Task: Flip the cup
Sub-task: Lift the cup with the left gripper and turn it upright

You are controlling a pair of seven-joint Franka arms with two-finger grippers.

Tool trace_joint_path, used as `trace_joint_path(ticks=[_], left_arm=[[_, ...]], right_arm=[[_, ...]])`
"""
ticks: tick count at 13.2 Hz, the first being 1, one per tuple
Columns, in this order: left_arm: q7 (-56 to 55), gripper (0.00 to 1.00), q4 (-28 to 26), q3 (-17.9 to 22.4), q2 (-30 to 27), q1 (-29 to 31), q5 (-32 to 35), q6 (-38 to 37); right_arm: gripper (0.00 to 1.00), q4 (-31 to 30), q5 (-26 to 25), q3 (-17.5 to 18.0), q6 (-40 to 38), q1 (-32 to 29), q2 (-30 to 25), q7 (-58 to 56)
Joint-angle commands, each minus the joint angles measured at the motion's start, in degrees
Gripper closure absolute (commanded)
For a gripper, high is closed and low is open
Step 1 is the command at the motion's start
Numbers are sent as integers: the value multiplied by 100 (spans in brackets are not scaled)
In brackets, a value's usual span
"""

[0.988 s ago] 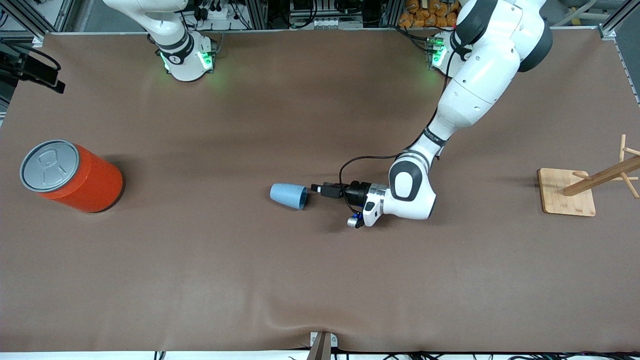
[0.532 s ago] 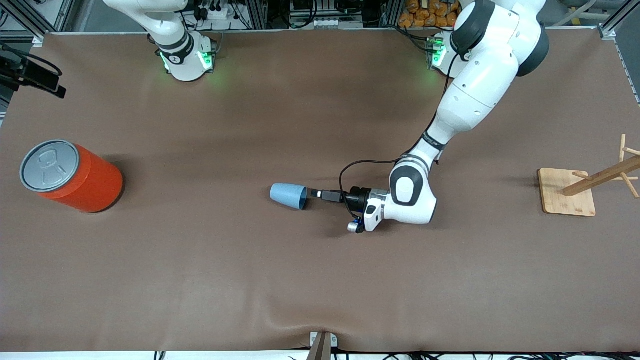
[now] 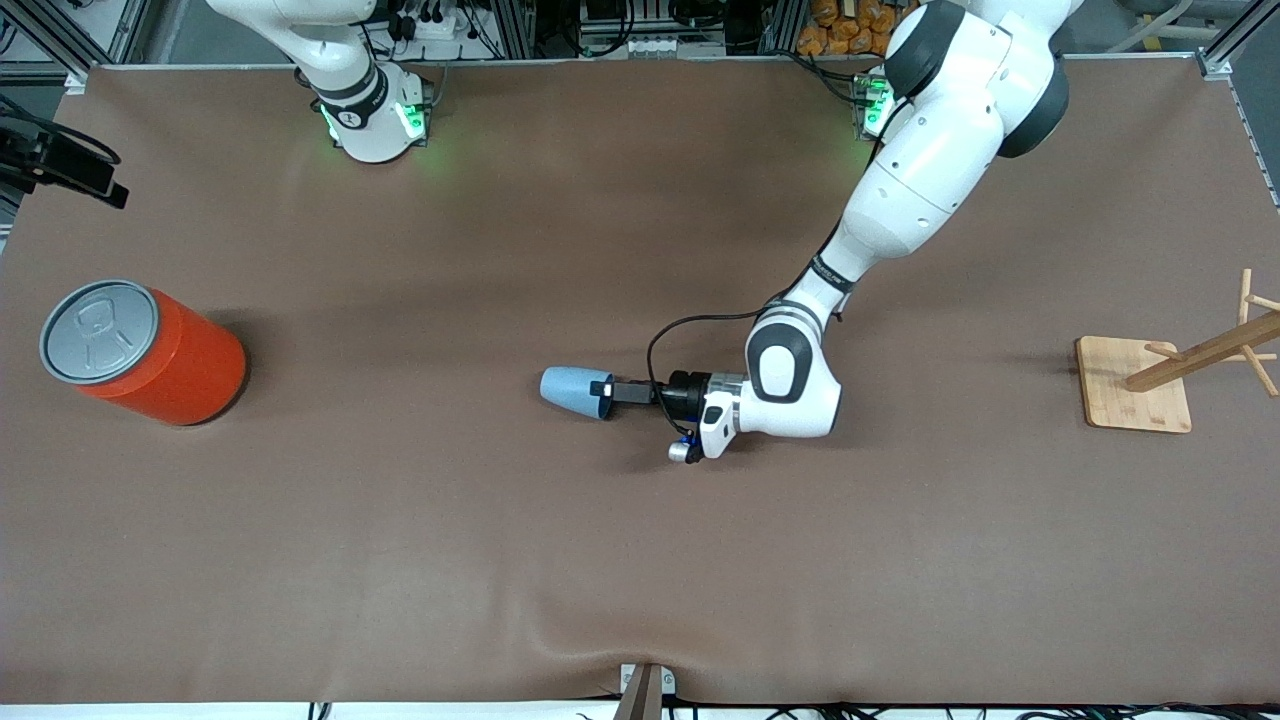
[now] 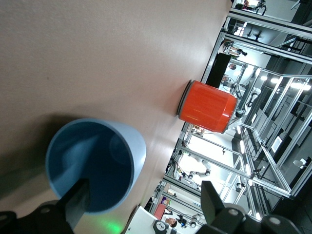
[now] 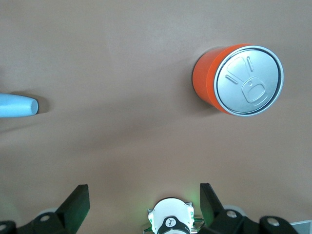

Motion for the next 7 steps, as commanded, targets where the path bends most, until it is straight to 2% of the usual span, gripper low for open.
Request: trace_joint_path(ticks=[1,2,3,4,5,6,7], left_arm=[[81,0,381,60,262,-189,-158,215],[81,0,417,68,272,-276,-158,364],[89,7,417,68,272,-312,-158,409],[98,32,417,68,272,-321,-158,409],[116,61,417,68,272,-321,-158,409],[142,100,408,68,272,-321,-158,409],[212,100,400,68,272,-312,-158,409]], right_arm=[[0,65,1,90,-52,-102,12,72],[0,65,1,90,-34,-119,12,72],[0,65,-8,90,-8,-110,12,72],[0,65,-17,81,27,-110,21,64],[0,65,-26,81,36,-128,82,72],[0,65,-26,81,45,-145,144,72],[0,65,-8,81,175,-163,144,72]])
